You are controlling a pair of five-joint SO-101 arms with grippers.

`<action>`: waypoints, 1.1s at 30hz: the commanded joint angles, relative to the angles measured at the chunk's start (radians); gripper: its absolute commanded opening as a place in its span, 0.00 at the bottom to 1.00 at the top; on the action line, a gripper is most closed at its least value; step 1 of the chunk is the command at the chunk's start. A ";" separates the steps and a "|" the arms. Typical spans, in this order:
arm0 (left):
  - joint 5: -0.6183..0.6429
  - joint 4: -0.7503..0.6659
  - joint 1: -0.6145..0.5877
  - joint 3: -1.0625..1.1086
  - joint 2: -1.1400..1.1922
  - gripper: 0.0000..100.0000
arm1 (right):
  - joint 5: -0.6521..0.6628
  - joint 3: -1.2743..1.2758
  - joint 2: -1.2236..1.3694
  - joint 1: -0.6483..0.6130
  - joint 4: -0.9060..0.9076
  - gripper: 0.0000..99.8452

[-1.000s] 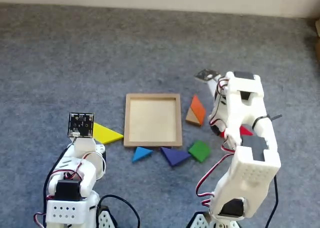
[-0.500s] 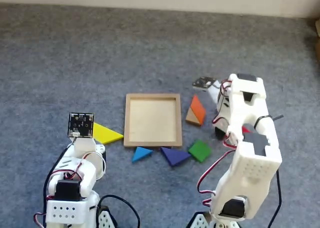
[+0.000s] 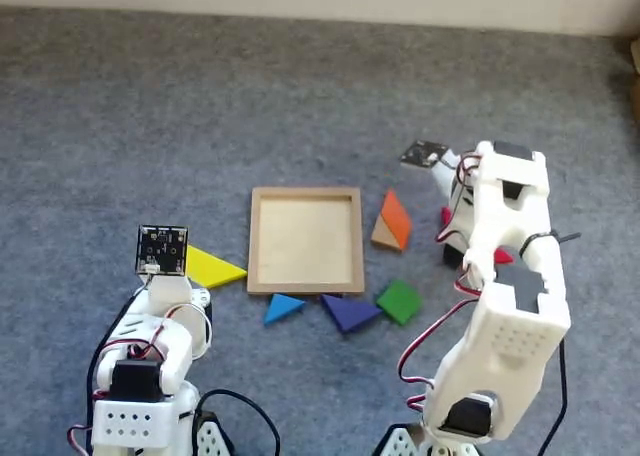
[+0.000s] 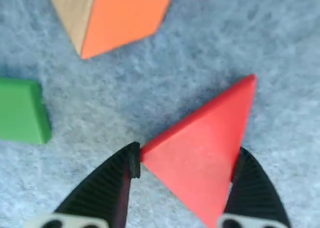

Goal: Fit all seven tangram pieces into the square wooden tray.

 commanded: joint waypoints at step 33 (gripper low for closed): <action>-0.008 0.008 0.008 0.022 -0.024 0.01 | -0.574 -0.504 0.021 -0.334 0.404 0.15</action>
